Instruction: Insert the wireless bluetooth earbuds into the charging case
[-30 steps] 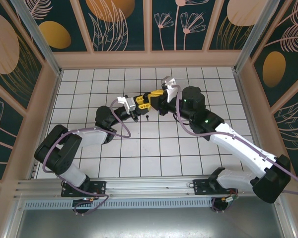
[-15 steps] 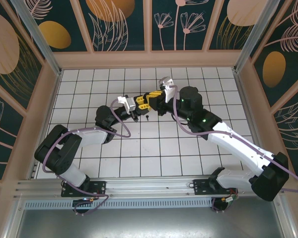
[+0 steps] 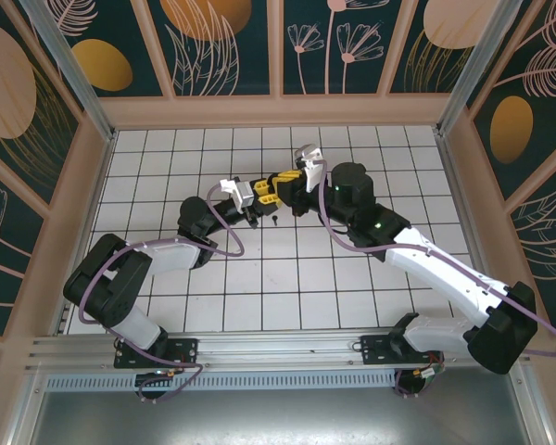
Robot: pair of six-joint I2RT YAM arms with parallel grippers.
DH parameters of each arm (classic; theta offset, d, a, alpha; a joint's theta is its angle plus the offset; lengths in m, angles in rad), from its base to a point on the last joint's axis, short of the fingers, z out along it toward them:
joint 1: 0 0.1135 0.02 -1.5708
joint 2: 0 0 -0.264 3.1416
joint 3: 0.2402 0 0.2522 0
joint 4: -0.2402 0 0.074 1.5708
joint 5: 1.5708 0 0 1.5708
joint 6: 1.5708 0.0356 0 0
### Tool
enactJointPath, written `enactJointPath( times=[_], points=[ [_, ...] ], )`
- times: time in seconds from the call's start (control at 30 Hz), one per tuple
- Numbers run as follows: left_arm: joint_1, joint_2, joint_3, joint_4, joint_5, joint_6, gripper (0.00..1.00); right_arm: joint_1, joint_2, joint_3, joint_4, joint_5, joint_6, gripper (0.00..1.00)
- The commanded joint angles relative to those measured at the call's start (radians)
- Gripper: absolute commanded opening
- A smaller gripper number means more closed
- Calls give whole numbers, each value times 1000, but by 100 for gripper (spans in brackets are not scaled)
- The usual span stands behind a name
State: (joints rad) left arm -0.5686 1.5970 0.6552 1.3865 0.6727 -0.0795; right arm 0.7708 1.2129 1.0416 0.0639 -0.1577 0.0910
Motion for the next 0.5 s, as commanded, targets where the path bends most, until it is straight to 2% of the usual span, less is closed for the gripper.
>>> enactJointPath(
  times=[0.0, 0.47],
  points=[
    [-8, -34, 29, 46, 40, -12, 0, -1, 26, 9, 9, 51, 13, 16],
    [-8, -54, 31, 42, 54, -17, 0, 18, 45, 10, -11, 108, -43, 14]
  ],
)
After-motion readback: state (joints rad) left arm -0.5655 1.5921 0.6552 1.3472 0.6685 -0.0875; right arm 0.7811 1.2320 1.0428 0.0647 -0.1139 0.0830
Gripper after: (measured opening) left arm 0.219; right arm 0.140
